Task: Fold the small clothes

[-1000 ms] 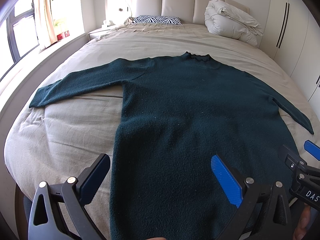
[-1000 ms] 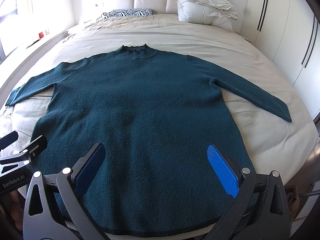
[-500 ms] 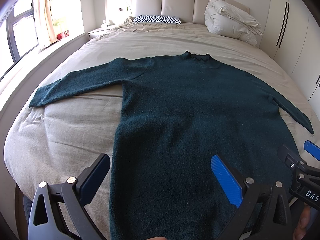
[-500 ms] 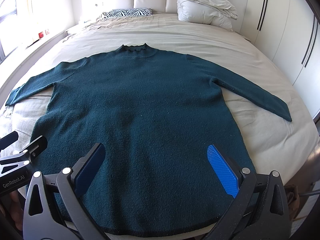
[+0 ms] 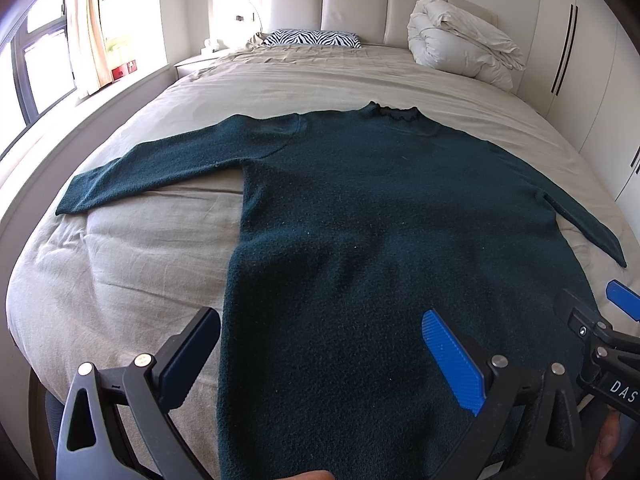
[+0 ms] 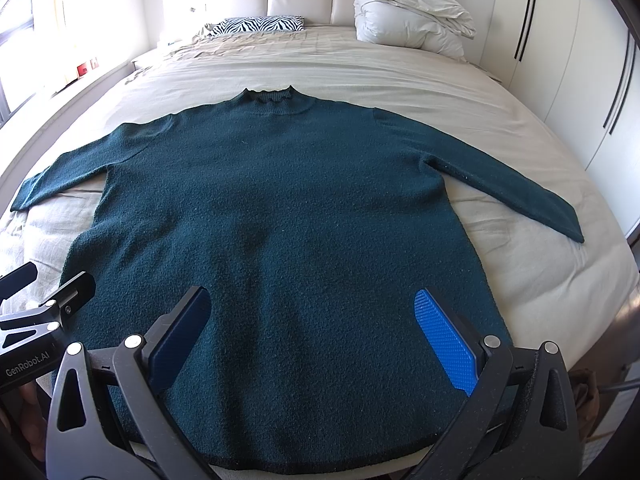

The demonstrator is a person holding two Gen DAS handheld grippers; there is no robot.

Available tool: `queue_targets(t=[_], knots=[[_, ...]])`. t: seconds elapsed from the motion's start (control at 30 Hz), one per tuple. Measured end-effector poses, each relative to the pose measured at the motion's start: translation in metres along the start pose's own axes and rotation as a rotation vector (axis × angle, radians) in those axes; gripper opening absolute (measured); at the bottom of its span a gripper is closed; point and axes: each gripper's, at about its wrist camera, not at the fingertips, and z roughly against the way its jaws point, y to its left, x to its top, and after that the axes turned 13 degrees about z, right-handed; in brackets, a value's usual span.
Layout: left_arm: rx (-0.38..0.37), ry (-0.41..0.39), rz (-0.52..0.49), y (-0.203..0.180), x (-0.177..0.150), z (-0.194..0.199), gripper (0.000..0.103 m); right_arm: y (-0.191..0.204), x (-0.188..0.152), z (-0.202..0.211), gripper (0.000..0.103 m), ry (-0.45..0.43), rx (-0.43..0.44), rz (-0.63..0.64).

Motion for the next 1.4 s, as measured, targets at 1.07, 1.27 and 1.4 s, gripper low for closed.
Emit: queue_targets(t=[1.07,1.27,1.4], knots=[[-0.351,-0.012,0.603,0.199,0.095,-0.019,0.103,0.013,0.022,-0.020,0.103,0.049,-0.008,0.054],[-0.432,-0.149,0.940,0.293,0.119,-0.038,0.102,0.020,0.027,-0.031,0.103,0.066,-0.004,0.068],[-0.444,-0.191,1.113,0.334,0.125,-0.059,0.091,0.024,0.028,-0.041,0.103,0.086,-0.001,0.078]])
